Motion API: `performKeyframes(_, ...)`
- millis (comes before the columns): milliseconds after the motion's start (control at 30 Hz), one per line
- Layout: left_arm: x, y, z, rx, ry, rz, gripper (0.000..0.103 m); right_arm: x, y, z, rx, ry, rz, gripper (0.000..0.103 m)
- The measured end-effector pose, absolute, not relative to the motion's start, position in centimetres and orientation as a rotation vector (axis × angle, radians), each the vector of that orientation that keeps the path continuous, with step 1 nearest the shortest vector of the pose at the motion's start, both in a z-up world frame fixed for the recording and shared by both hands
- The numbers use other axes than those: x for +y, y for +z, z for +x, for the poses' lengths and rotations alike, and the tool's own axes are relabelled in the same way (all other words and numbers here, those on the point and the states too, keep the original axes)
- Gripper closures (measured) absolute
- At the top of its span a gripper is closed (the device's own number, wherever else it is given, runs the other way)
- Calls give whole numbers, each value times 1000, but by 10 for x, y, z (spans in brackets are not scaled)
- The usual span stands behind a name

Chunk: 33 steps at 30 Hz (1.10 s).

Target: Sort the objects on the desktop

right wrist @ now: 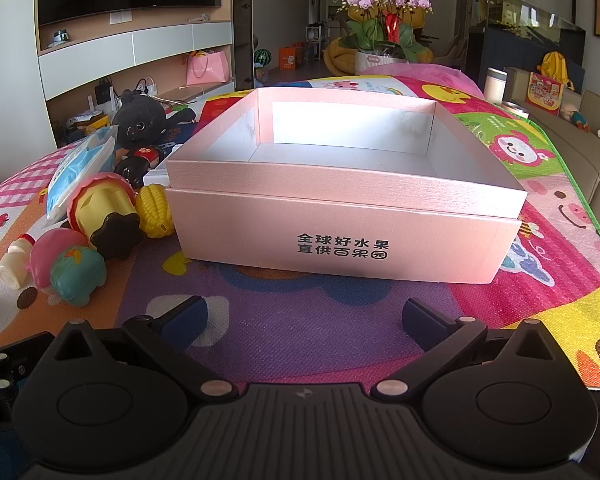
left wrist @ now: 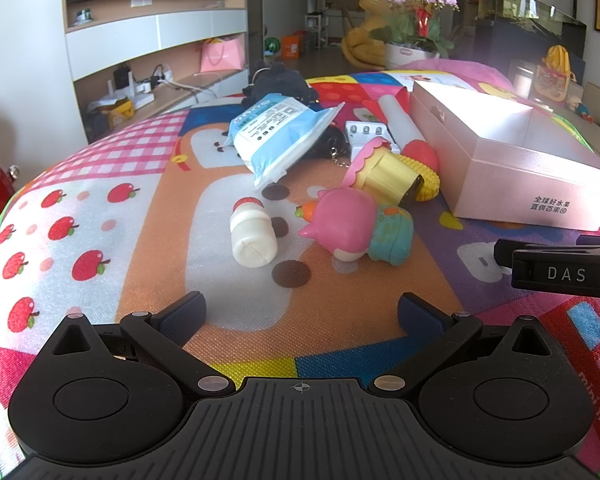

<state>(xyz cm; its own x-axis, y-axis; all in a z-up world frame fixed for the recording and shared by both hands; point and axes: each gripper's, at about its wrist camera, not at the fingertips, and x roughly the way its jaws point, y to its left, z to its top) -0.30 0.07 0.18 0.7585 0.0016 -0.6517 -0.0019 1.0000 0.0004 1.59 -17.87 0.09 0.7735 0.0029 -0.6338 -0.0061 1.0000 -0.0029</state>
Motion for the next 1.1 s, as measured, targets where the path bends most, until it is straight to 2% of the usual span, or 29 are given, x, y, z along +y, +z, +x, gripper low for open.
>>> performKeyframes(800,2,1,0,710,2,0,0,-178,1,16,689,-2,0,0)
performKeyframes(1100,2,0,1,713,4,3,0,-177,13,11,825,5,6,0)
